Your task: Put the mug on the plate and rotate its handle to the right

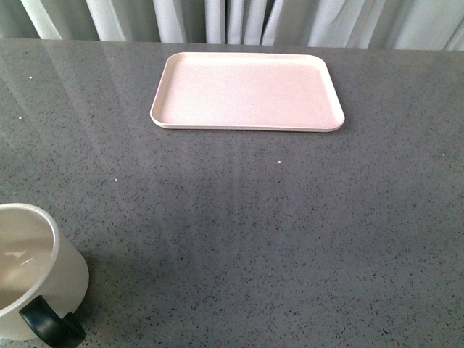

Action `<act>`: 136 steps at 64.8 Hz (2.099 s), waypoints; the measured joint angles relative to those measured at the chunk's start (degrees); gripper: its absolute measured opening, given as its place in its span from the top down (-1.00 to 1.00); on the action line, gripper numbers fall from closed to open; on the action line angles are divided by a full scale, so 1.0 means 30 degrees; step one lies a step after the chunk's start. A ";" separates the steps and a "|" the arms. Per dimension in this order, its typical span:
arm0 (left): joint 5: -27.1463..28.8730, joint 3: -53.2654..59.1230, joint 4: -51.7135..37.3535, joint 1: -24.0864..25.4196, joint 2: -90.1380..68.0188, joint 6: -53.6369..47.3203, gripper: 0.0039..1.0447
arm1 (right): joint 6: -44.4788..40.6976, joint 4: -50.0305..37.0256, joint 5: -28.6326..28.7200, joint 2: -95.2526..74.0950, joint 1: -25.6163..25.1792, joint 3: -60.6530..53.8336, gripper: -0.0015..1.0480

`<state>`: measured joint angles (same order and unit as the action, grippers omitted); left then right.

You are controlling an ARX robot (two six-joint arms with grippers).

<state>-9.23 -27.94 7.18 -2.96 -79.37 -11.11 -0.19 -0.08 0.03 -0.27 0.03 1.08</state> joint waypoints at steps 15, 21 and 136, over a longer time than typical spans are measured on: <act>0.0087 -0.1515 0.1945 -0.0605 0.1486 0.0211 0.97 | 0.0000 0.0000 -0.0007 0.0000 0.0000 0.0000 -0.82; 0.0153 -0.3133 0.2324 -0.1209 0.1049 0.0590 0.97 | 0.0000 0.0000 -0.0007 0.0000 0.0000 0.0000 -0.82; 0.0168 -3.3011 1.1701 -0.6659 -2.0844 0.2251 0.97 | 0.0000 0.0000 0.0000 0.0000 0.0000 0.0000 -0.82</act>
<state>-8.73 -126.98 42.28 -22.94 -141.91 -4.36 -0.19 -0.08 0.03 -0.27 0.03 1.08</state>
